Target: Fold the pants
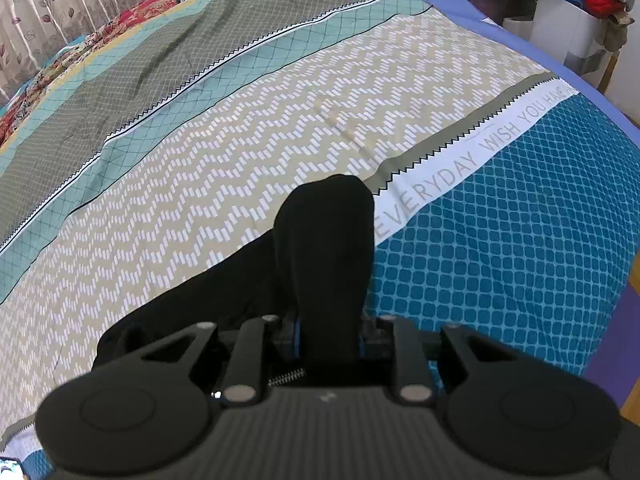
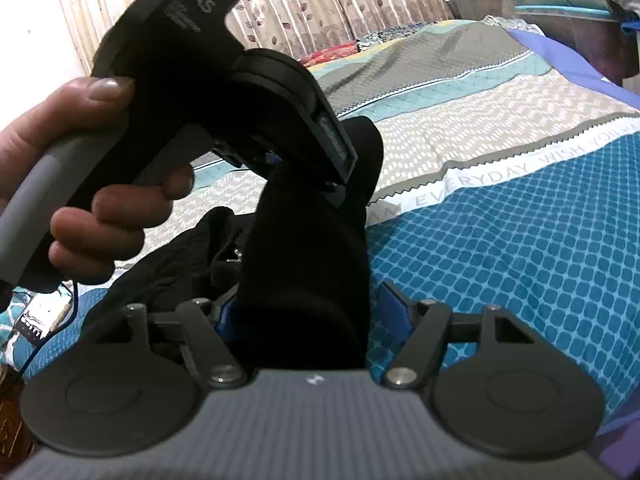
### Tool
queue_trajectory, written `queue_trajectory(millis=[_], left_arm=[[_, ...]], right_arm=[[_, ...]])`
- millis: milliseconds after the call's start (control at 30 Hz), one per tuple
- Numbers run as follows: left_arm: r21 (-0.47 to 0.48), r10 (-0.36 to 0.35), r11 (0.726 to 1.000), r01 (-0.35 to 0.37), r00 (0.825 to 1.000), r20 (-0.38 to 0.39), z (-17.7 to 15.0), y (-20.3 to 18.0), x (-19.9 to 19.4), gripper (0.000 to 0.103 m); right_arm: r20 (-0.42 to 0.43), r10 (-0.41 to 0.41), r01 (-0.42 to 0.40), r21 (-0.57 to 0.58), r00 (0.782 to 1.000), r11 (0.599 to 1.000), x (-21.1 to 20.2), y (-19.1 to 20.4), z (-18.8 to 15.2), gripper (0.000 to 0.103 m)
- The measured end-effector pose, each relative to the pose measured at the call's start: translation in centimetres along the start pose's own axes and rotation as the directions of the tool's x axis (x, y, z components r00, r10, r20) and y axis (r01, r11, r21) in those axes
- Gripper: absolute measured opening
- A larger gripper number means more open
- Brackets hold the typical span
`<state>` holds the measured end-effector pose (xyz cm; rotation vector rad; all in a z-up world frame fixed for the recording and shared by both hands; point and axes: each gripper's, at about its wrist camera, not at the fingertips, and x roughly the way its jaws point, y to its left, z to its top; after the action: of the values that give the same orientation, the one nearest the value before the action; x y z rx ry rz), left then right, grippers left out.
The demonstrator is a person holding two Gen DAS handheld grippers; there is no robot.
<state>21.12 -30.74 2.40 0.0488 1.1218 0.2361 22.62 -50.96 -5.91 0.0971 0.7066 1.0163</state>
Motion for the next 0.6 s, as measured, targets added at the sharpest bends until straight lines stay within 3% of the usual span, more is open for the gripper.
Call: queue_trajectory(millis=[133, 367, 600], left_arm=[[0.009, 0.003, 1.0, -0.003, 1.0, 0.0, -0.05, -0.1, 0.1, 0.023], [-0.001, 0.005, 1.0, -0.005, 1.0, -0.009, -0.09, 0.25, 0.59, 0.04], [-0.015, 0.001, 1.0, -0.001, 1.0, -0.018, -0.11, 0.72, 0.93, 0.05]], right_arm=[[0.004, 0.0, 0.0, 0.033, 1.0, 0.999, 0.0, -0.44, -0.07, 0.078], [-0.016, 0.009, -0.008, 0.057, 1.0, 0.998, 0.16, -0.55, -0.23, 0.08], [-0.016, 0.006, -0.005, 0.076, 1.0, 0.997, 0.18, -0.76, -0.24, 0.08]])
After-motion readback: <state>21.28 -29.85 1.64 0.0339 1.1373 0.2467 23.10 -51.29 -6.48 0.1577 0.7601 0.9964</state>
